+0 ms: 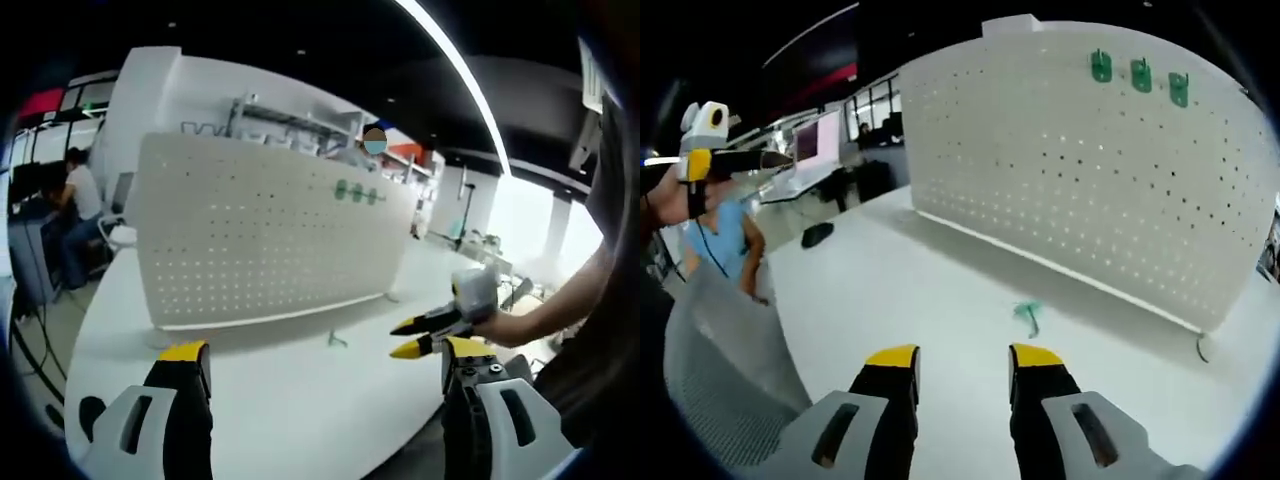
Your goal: Insert the hook assembly into the mounting plate slot until the hook locks in place.
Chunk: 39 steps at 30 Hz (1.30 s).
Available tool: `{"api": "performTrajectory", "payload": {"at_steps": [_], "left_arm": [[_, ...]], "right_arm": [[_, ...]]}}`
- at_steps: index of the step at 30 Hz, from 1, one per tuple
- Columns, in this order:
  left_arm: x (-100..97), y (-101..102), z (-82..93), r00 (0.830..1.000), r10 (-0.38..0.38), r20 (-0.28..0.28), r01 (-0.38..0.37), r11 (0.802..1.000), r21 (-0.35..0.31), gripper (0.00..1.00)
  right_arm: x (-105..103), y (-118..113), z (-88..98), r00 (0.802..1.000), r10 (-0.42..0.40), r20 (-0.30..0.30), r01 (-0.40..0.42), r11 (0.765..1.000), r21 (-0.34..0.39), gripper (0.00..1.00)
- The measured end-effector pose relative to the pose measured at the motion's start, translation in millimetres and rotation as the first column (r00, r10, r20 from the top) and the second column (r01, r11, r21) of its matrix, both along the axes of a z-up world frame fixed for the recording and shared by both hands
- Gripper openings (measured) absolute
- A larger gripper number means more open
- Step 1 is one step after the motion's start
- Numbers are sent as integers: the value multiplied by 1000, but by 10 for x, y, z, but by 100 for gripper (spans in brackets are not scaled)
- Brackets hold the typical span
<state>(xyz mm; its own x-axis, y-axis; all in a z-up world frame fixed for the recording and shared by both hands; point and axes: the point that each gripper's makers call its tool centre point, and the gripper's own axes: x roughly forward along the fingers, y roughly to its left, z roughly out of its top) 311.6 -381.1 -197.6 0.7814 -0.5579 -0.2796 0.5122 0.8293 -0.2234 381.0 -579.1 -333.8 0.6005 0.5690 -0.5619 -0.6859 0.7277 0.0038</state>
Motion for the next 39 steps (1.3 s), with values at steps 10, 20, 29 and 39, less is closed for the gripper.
{"api": "performTrajectory", "payload": {"at_steps": [10,20,29,39], "left_arm": [[28,86,-18,1000,25,-6,-25,1000,13,98],[-3,122,-121,998,46,-37,-45,999,17,97],[83,220,-119,996,87,-36,-85,996,39,97],[144,231,-157,994,96,-52,-93,994,57,97]], "right_arm": [[387,82,-242,999,36,-6,-36,998,-58,31],[682,47,-448,998,-1,-60,-3,998,-63,30],[867,11,-619,995,-14,-104,7,998,-66,27],[990,-27,-772,990,-5,-140,-7,996,-84,21]]}}
